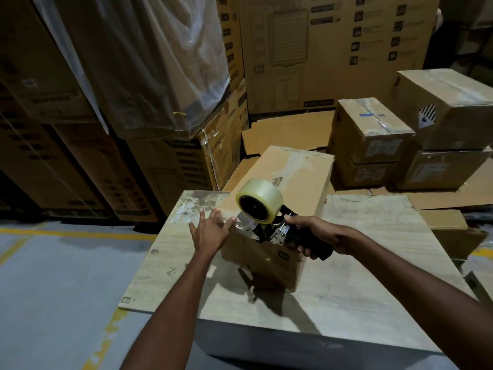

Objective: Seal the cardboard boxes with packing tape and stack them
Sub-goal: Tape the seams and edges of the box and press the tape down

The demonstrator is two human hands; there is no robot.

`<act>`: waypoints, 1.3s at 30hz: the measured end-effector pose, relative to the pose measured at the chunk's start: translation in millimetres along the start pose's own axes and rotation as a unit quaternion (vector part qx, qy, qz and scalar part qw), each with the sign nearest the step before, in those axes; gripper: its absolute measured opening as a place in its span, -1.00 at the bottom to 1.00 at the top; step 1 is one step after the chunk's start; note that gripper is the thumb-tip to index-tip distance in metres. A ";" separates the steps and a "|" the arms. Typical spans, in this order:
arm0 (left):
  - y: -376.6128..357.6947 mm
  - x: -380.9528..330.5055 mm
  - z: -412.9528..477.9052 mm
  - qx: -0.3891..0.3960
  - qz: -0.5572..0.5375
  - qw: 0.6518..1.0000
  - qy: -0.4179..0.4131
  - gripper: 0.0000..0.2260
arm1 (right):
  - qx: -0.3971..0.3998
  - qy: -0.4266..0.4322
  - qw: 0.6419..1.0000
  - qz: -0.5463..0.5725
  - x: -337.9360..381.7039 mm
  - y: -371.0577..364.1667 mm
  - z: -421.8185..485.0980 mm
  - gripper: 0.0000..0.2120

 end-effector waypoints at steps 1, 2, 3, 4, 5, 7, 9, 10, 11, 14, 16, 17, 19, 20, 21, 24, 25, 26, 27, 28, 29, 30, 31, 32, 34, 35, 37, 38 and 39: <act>0.1 -1.2 -1.6 -0.001 -0.007 1.000 0.005 -0.31 | -0.008 0.002 1.000 0.001 -1.4 0.5 -0.5 -0.33; 0.0 -1.0 -3.0 -0.003 -0.012 1.000 0.008 -0.32 | -0.016 0.005 1.000 0.003 -3.8 0.7 -1.0 -0.33; 0.1 -0.4 -4.1 -0.005 -0.016 1.000 0.009 -0.33 | -0.023 0.008 1.000 0.005 -6.9 1.4 -2.3 -0.33; -0.9 -0.3 -4.2 -0.007 -0.016 1.000 0.008 -0.34 | -0.026 0.014 1.000 0.005 -11.6 3.8 -5.2 -0.33; -1.6 0.9 -3.7 -0.009 -0.018 1.000 0.009 -0.35 | -0.028 0.020 0.999 0.001 -16.0 7.1 -9.1 -0.33; -3.3 1.7 -3.8 -0.010 -0.017 1.000 0.012 -0.36 | -0.029 0.032 0.999 -0.008 -28.3 16.5 -21.0 -0.32; -4.4 -1.8 -4.3 -0.014 -0.012 1.000 0.010 -0.35 | -0.033 0.036 0.999 -0.001 -41.7 26.2 -34.6 -0.32; -5.1 -2.9 -4.2 -0.014 -0.009 1.000 0.011 -0.35 | -0.036 0.036 0.999 0.003 -46.8 28.9 -40.0 -0.33; -5.8 -5.0 -4.7 -0.011 -0.002 1.000 0.012 -0.35 | -0.036 0.036 0.999 0.007 -50.7 30.2 -45.3 -0.33; -4.9 -10.4 -4.4 -0.019 0.041 0.999 0.017 -0.38 | -0.025 0.042 0.999 0.008 -53.1 30.7 -48.2 -0.34; -2.0 -27.3 -9.7 -0.032 0.081 0.996 -0.019 -0.44 | -0.011 0.035 0.999 0.010 -52.1 31.6 -49.0 -0.32; -2.7 -38.7 -13.7 -0.028 0.083 0.995 -0.046 -0.48 | -0.003 0.031 0.999 0.011 -51.8 32.5 -49.2 -0.30; -8.3 -59.8 -22.3 -0.009 0.055 0.994 -0.092 -0.48 | 0.010 0.031 0.999 0.008 -52.5 34.9 -50.4 -0.30; -10.7 -65.2 -25.1 0.001 0.046 0.994 -0.099 -0.45 | 0.013 0.032 0.999 0.006 -52.9 35.1 -50.2 -0.30; -12.6 -68.1 -27.6 0.010 0.047 0.994 -0.096 -0.41 | 0.014 0.034 0.999 0.005 -54.1 34.9 -50.4 -0.30; -17.3 -64.2 -29.1 0.036 0.045 0.996 -0.075 -0.26 | -0.010 0.036 0.999 -0.011 -58.1 31.1 -46.8 -0.23; -16.7 -62.7 -29.3 0.041 0.037 0.996 -0.069 -0.24 | -0.025 0.037 0.999 -0.019 -58.2 29.4 -46.8 -0.23; -17.0 -60.6 -28.6 0.040 0.036 0.996 -0.066 -0.23 | -0.041 0.042 0.998 -0.025 -59.0 28.1 -46.8 -0.25; -16.6 -59.8 -28.5 0.039 0.039 0.996 -0.063 -0.22 | -0.055 0.050 0.997 -0.029 -59.6 27.0 -46.5 -0.25; -16.3 -59.4 -27.1 0.040 0.045 0.996 -0.061 -0.22 | -0.066 0.055 0.996 -0.029 -60.0 26.5 -46.5 -0.23; -16.6 -59.8 -28.1 0.046 0.052 0.996 -0.058 -0.22 | -0.073 0.059 0.995 -0.018 -63.8 26.1 -47.1 -0.22; -15.7 -60.2 -27.7 0.047 0.054 0.996 -0.057 -0.22 | -0.078 0.064 0.995 -0.006 -66.8 26.6 -47.5 -0.20; -14.8 -61.2 -28.8 0.046 0.058 0.996 -0.057 -0.21 | -0.083 0.071 0.994 0.006 -71.4 26.9 -49.4 -0.19; -13.9 -60.9 -29.2 0.044 0.063 0.995 -0.059 -0.20 | -0.087 0.077 0.993 0.011 -75.3 27.3 -51.0 -0.19; -11.6 -61.8 -29.9 0.052 0.077 0.993 -0.067 -0.12 | -0.097 0.079 0.992 0.022 -85.2 31.4 -59.6 -0.23; -10.5 -61.8 -30.0 0.059 0.081 0.993 -0.070 -0.06 | -0.101 0.077 0.992 0.028 -91.4 34.6 -64.2 -0.25; -10.1 -62.8 -30.8 0.065 0.085 0.992 -0.071 0.07 | -0.112 0.069 0.990 0.044 -109.8 40.2 -73.2 -0.26; -9.1 -62.6 -31.0 0.061 0.087 0.992 -0.071 0.13 | -0.114 0.068 0.990 0.051 -118.3 41.5 -76.1 -0.25; -9.0 -64.5 -31.8 0.058 0.094 0.991 -0.073 0.19 | -0.116 0.068 0.989 0.066 -128.6 41.8 -79.6 -0.22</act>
Point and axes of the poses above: each hand's wrist, its own z-axis towards the middle knuckle, its own y-axis out of the back of the hand, x = y × z, the point moved 6 cm from there along z, towards the middle knuckle, and after that the axes turned 6 degrees about z, right-handed, at the moved point
